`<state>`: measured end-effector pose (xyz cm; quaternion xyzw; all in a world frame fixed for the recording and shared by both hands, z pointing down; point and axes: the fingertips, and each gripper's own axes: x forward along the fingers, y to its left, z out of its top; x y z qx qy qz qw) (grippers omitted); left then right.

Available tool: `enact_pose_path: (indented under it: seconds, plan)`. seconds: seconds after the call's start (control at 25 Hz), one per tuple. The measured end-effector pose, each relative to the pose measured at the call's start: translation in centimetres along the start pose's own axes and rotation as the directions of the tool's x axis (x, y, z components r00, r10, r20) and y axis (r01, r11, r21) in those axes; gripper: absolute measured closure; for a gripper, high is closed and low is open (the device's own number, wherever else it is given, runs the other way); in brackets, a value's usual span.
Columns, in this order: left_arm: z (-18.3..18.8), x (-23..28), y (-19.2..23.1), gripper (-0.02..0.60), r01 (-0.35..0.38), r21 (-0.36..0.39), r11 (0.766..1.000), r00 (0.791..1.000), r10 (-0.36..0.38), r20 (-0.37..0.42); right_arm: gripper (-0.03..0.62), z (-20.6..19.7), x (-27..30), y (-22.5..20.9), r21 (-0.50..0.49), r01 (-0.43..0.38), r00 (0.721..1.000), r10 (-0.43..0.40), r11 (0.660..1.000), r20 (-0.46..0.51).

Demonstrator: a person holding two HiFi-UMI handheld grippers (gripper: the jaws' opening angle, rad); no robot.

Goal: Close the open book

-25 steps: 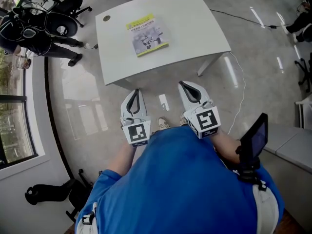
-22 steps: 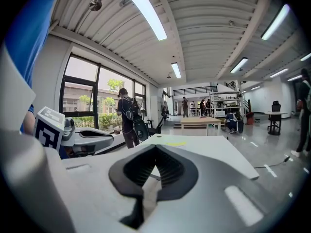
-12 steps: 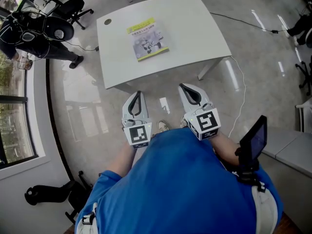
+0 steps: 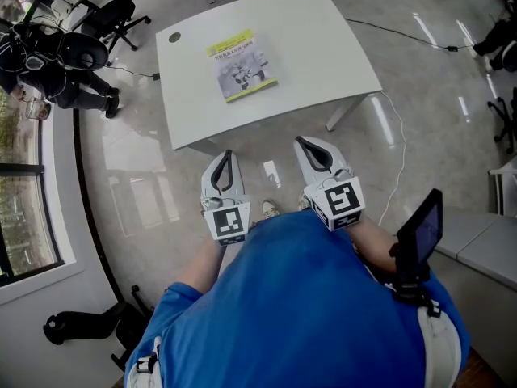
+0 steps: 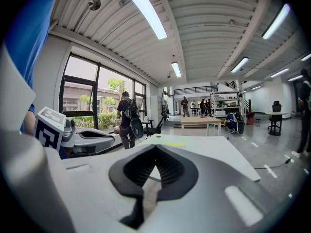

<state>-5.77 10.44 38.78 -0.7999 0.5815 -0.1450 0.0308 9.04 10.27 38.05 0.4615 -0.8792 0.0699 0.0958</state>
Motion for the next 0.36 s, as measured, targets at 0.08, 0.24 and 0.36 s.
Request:
enact_pose_path:
  seconds: [0.08, 0.24, 0.36]
  plan:
    - [-0.06, 0.03, 0.0, 0.574, 0.001, 0.0, 1.0, 1.0, -0.001, 0.005, 0.591, 0.07, 0.07, -0.04, -0.002, 0.0, 1.0, 0.0, 1.0, 0.003]
    - [0.03, -0.02, -0.01, 0.574, 0.003, 0.006, 1.0, 1.0, -0.003, 0.004, 0.592, 0.04, 0.04, 0.03, -0.005, 0.001, 1.0, -0.001, 1.0, -0.001]
    - [-0.15, -0.05, 0.04, 0.574, 0.005, 0.001, 1.0, 1.0, -0.005, 0.005, 0.591, -0.02, 0.09, 0.13, -0.008, 0.001, 1.0, -0.001, 1.0, -0.003]
